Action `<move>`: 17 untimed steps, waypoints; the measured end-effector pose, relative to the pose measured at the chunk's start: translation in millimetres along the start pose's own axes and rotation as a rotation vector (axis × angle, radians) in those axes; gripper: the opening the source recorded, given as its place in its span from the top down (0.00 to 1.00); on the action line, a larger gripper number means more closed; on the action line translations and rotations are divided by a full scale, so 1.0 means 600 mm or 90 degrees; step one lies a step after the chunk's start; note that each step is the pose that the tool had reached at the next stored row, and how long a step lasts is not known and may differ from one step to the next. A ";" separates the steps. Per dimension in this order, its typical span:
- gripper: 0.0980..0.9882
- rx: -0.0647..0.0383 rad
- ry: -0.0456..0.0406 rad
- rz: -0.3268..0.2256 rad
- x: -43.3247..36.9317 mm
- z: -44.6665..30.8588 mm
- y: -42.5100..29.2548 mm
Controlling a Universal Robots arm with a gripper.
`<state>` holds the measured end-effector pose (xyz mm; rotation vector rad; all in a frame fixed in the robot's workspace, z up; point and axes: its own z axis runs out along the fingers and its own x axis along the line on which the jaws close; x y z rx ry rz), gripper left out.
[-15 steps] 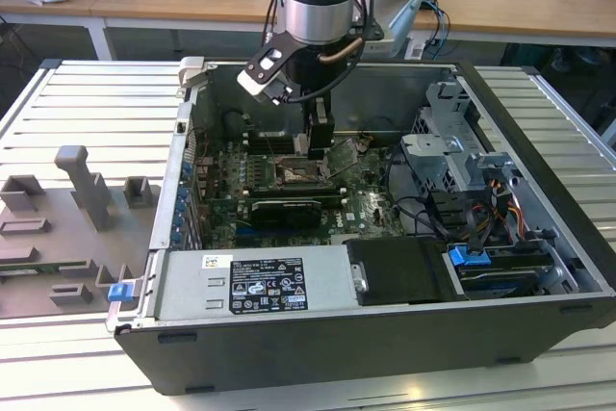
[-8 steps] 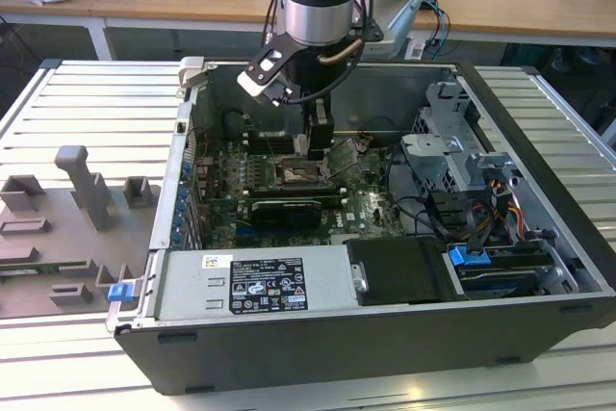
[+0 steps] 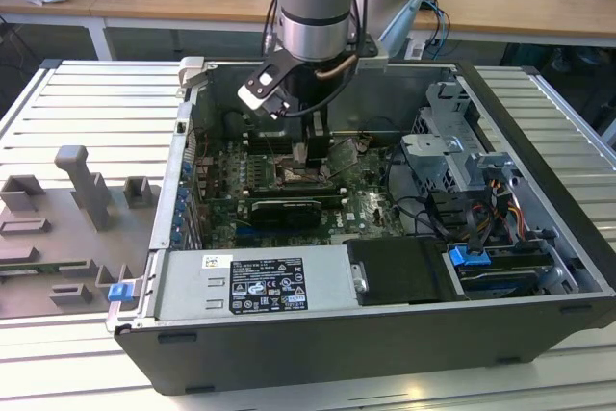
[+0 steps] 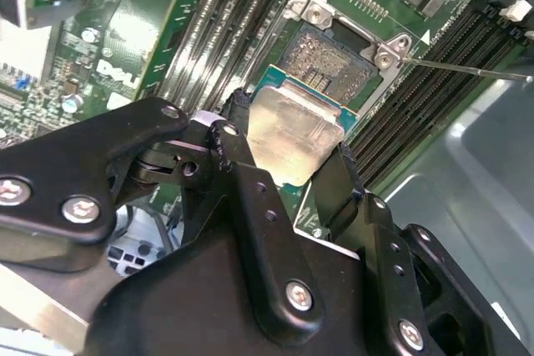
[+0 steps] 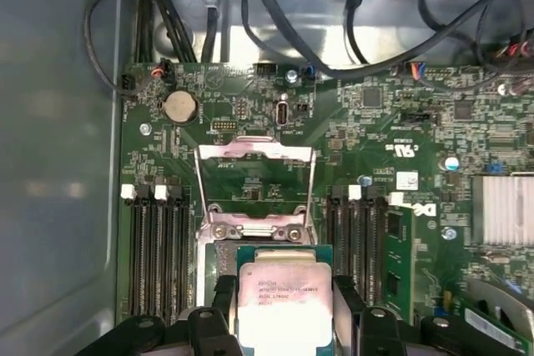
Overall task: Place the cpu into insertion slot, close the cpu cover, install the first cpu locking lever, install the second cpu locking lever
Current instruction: 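Place the cpu into insertion slot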
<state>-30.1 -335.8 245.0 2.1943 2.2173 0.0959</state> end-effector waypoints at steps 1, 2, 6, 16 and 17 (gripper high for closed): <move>0.50 0.000 0.0000 0.000 0.002 0.003 -0.001; 0.50 0.000 0.0000 0.000 0.003 0.006 -0.001; 0.50 0.000 0.0002 -0.002 0.015 0.022 -0.004; 0.50 0.001 -0.0006 0.000 0.023 0.047 -0.021; 0.50 0.001 -0.0009 0.004 0.023 0.049 -0.021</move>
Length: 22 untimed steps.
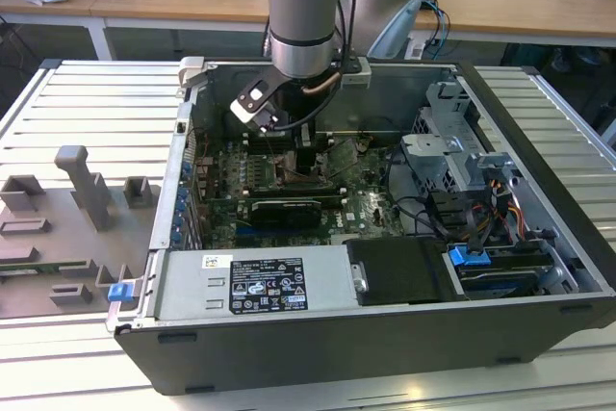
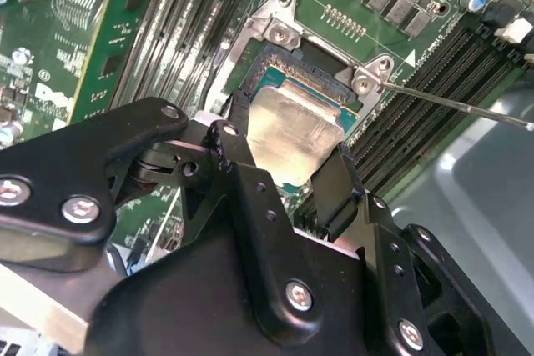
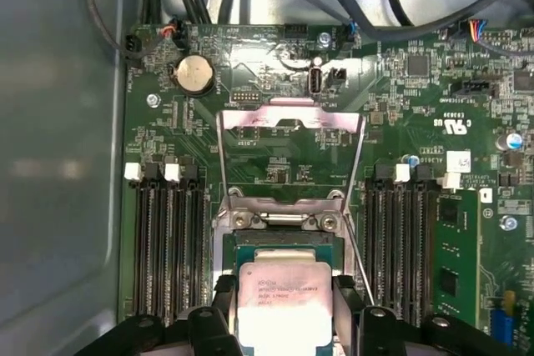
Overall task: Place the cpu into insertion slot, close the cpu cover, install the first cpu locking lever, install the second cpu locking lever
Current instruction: 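Place the cpu into insertion slot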
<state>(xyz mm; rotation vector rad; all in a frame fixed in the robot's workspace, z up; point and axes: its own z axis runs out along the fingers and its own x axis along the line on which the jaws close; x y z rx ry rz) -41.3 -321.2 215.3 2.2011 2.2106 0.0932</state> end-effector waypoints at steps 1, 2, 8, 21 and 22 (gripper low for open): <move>0.50 0.000 -0.0004 0.007 0.000 0.003 0.000; 0.50 0.000 -0.0005 0.009 0.000 0.005 0.000; 0.50 0.000 -0.0025 0.009 0.000 0.016 -0.001; 0.49 0.001 -0.0051 0.009 0.001 0.027 -0.002; 0.42 0.001 -0.0051 0.009 0.001 0.027 -0.002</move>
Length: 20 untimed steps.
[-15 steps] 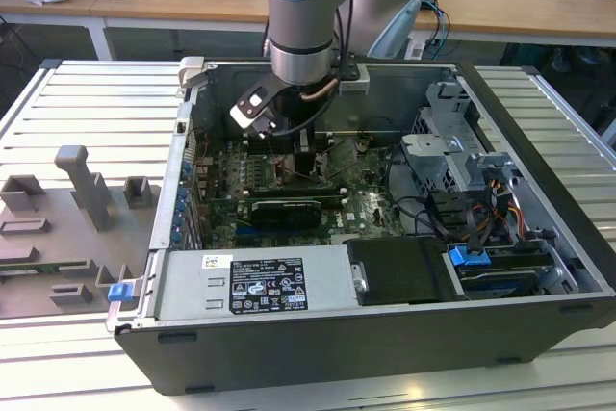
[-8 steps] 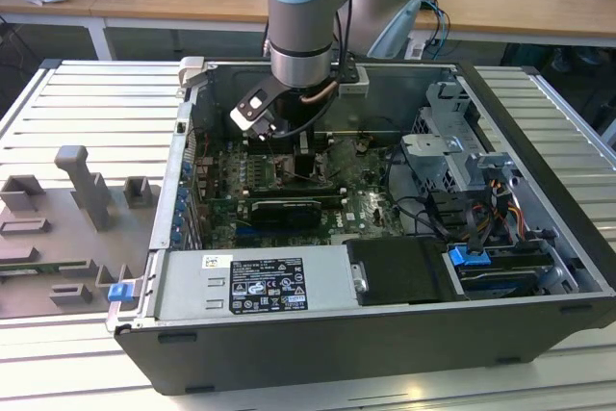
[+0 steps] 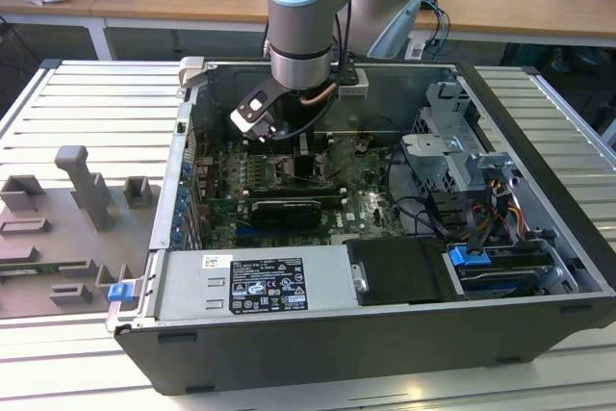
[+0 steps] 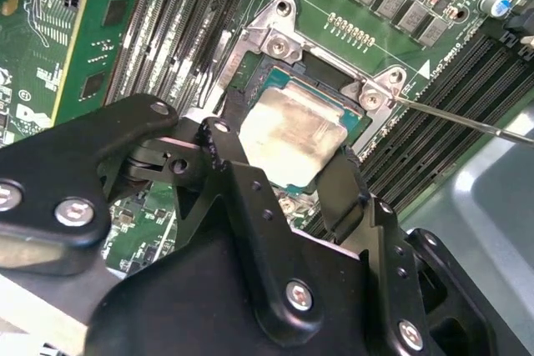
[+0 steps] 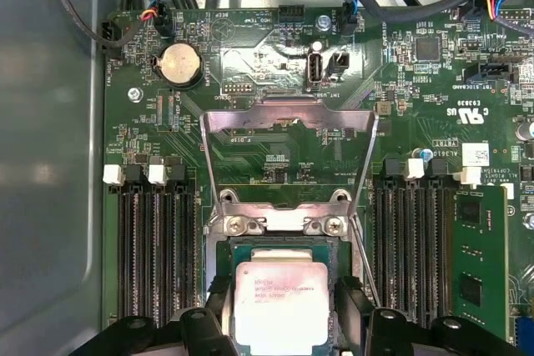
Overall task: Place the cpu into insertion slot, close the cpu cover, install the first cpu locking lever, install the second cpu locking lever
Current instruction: 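Place the cpu into insertion slot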
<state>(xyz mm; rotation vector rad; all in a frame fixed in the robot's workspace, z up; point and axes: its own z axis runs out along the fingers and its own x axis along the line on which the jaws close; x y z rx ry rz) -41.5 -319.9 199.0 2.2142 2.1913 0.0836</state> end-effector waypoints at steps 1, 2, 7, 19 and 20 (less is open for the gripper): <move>0.42 0.000 0.0000 0.000 0.000 0.000 0.000; 0.42 0.000 0.0000 0.000 0.000 0.000 0.000; 0.42 0.000 0.0002 0.000 0.000 -0.001 0.000; 0.43 0.000 -0.0006 0.000 0.000 -0.002 0.000; 0.43 0.000 -0.0005 0.000 0.000 -0.004 0.000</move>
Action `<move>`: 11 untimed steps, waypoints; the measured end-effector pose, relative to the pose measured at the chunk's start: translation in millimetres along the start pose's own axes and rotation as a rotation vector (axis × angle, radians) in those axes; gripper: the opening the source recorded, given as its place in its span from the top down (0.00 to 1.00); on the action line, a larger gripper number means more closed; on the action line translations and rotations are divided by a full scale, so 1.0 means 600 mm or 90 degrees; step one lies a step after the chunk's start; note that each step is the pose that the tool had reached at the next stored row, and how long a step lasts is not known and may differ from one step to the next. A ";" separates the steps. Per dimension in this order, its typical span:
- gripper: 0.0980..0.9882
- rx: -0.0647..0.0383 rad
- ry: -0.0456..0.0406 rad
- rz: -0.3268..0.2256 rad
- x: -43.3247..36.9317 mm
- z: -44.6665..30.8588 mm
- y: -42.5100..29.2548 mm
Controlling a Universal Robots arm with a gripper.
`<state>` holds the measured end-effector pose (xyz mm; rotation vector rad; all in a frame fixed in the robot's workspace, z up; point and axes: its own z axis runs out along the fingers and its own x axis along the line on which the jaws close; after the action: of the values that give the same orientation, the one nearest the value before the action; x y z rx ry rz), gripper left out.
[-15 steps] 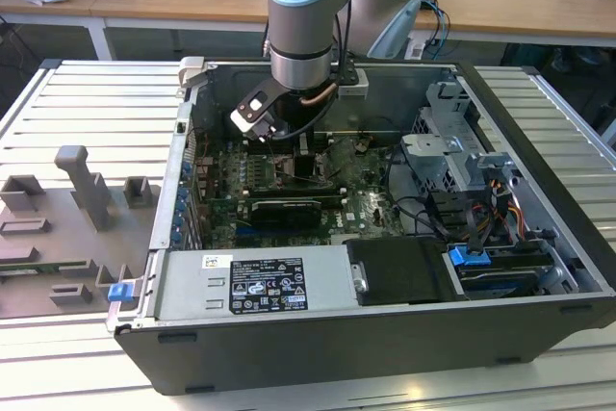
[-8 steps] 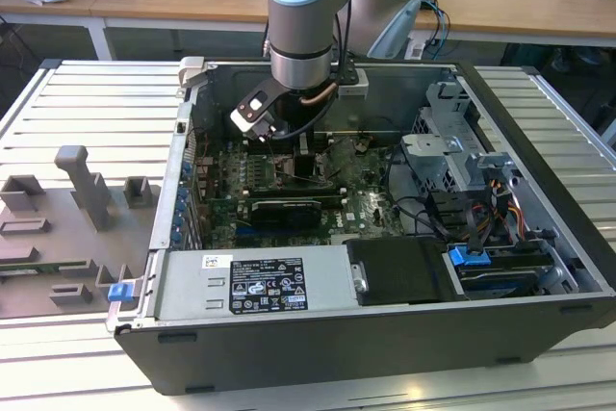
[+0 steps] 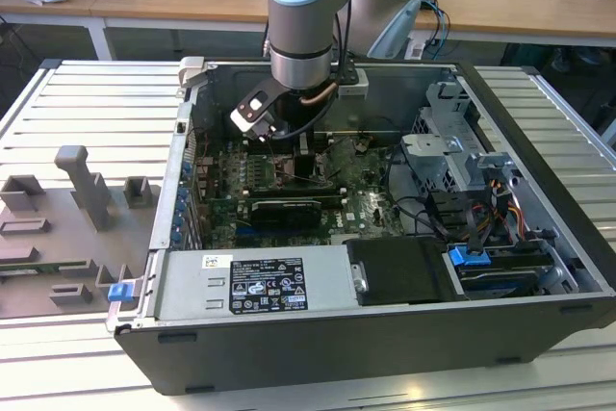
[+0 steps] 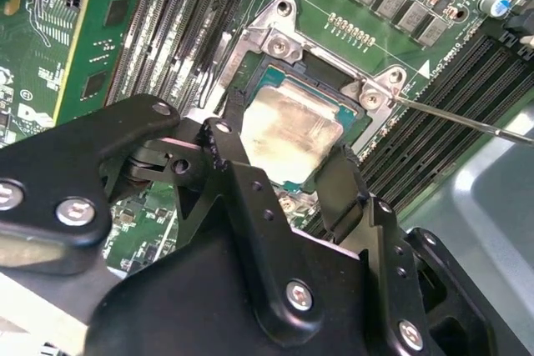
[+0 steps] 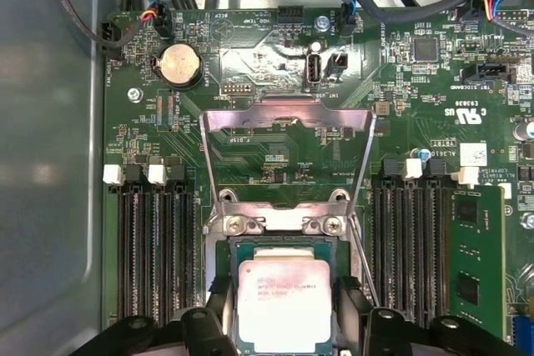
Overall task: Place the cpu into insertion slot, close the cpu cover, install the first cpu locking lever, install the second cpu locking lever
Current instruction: 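Place the cpu into insertion slot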
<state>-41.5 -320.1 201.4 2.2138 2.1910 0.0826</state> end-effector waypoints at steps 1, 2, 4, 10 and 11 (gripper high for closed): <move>0.43 0.000 0.0000 0.000 0.000 -0.002 0.000; 0.43 0.000 0.0000 0.000 0.000 -0.005 0.000; 0.43 0.001 0.0001 0.000 0.000 -0.013 0.001; 0.73 0.004 -0.0001 0.000 0.001 -0.026 0.002; 0.79 0.004 -0.0001 0.000 0.001 -0.027 0.003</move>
<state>-40.9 -320.0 217.6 2.2175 2.1944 0.0748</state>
